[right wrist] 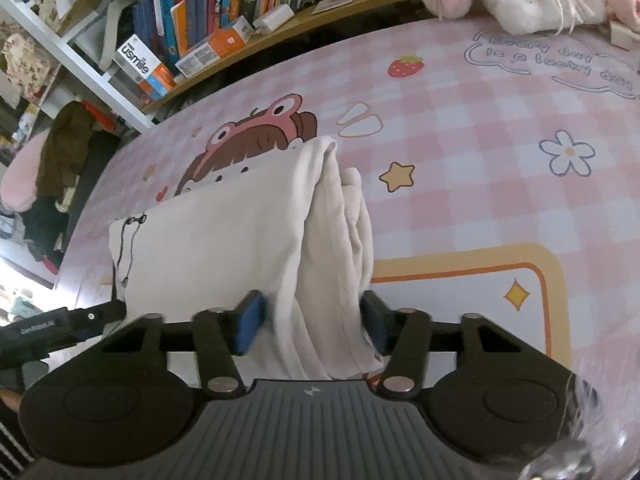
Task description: Fold clothes
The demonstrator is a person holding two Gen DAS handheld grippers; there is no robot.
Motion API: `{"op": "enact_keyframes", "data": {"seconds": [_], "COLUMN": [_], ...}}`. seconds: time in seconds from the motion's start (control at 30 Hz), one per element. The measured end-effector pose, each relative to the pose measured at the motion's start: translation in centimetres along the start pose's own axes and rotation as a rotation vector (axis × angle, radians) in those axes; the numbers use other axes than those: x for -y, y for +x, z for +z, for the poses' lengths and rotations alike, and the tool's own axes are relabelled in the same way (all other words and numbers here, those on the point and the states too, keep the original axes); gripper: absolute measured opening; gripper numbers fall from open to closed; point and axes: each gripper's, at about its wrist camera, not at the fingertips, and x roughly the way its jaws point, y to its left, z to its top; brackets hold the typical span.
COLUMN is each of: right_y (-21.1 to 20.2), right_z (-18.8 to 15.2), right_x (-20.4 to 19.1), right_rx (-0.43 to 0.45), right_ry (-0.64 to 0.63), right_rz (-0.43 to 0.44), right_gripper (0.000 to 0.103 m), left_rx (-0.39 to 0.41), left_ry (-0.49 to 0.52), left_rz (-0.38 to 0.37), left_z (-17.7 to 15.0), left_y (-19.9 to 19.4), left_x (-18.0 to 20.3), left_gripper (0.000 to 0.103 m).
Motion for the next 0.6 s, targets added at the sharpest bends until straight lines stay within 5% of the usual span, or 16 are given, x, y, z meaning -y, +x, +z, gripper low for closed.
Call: {"op": "enact_keyframes", "data": {"seconds": [0.07, 0.13, 0.23, 0.43, 0.6], "right_y": [0.0, -0.1, -0.9, -3.4, -4.8], "right_z": [-0.2, -0.4, -0.9, -3.1, -5.0], "right_x": [0.0, -0.1, -1.3, -4.7, -5.1], "right_rx": [0.004, 0.015, 0.045, 0.112, 0.154], "right_ry": [0.010, 0.020, -0.003, -0.079, -0.012], "right_rz": [-0.002, -0.007, -0.030, -0.094, -0.104], "right_gripper": [0.039, 0.032, 0.024, 0.018, 0.018], "left_rx": [-0.006, -0.017, -0.018, -0.027, -0.079], "left_ry": [0.012, 0.018, 0.056, 0.145, 0.183], "left_rz": [-0.023, -0.054, -0.078, -0.137, -0.185], "left_z": [0.1, 0.2, 0.5, 1.5, 1.6], "left_y": [0.1, 0.4, 0.4, -0.6, -0.7], "left_x": [0.1, 0.2, 0.5, 0.8, 0.4], "left_gripper": [0.064, 0.041, 0.031, 0.025, 0.025]}}
